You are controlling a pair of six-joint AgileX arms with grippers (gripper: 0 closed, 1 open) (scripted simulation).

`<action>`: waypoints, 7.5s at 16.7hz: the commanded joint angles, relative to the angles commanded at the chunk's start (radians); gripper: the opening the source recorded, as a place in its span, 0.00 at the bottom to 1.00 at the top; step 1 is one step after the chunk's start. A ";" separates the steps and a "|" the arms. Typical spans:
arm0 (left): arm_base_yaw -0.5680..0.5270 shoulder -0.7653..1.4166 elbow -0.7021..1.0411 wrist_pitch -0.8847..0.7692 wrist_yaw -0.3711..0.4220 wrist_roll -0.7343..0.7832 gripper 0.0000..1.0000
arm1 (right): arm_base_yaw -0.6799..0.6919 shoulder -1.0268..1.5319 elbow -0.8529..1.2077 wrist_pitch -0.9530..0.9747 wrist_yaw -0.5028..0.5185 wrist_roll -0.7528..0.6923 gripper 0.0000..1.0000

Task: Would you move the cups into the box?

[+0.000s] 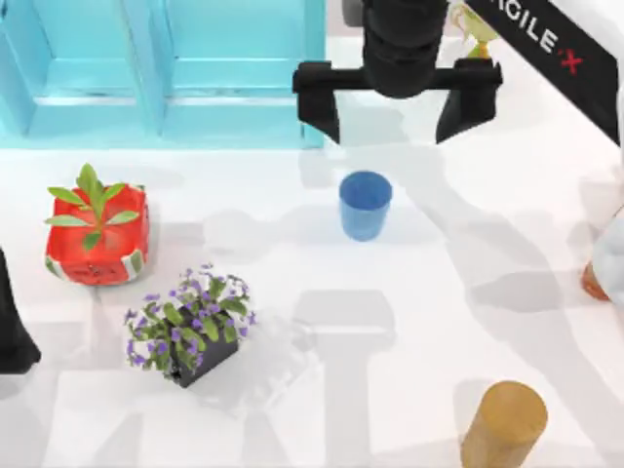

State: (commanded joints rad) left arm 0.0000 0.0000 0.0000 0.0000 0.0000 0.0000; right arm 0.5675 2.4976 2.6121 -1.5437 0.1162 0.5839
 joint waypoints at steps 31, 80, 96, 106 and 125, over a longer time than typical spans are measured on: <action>0.000 0.000 0.000 0.000 0.000 0.000 1.00 | 0.060 0.080 -0.314 0.413 0.012 0.059 0.55; 0.000 0.000 0.000 0.000 0.000 0.000 1.00 | -0.812 -0.650 -0.892 0.214 -0.036 -0.744 0.00; 0.000 0.000 0.000 0.000 0.000 0.000 1.00 | -0.912 -0.695 -1.128 0.311 -0.078 -0.920 0.00; 0.000 0.000 0.000 0.000 0.000 0.000 1.00 | -0.926 -0.684 -1.214 0.401 -0.079 -0.933 0.15; 0.000 0.000 0.000 0.000 0.000 0.000 1.00 | -0.926 -0.684 -1.214 0.401 -0.079 -0.933 1.00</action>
State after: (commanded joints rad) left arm 0.0000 0.0000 0.0000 0.0000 0.0000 0.0000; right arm -0.3589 1.8135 1.3976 -1.1425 0.0371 -0.3490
